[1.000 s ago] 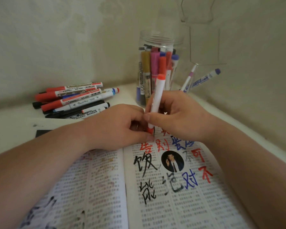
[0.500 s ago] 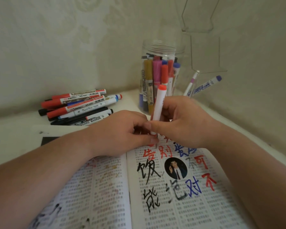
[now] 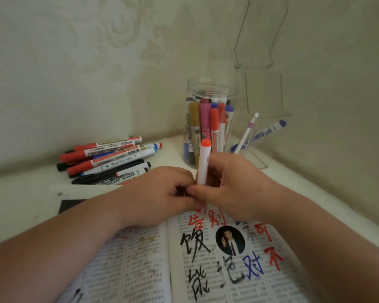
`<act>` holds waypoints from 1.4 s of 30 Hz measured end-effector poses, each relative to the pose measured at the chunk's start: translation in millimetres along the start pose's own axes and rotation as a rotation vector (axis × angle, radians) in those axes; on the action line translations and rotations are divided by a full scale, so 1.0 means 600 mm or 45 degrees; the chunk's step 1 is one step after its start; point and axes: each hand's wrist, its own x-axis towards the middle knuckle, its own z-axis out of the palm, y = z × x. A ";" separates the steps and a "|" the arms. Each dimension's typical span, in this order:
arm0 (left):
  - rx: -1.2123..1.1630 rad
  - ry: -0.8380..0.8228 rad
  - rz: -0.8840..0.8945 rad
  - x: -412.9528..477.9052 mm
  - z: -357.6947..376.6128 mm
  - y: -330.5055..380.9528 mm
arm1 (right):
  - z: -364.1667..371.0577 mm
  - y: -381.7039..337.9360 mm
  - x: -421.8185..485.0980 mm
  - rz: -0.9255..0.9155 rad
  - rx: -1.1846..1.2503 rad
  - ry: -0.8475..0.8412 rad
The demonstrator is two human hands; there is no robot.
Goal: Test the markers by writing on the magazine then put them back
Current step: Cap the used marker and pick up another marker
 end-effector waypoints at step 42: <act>0.183 0.479 0.034 0.083 -0.113 0.075 | -0.052 0.013 -0.015 -0.374 1.028 1.116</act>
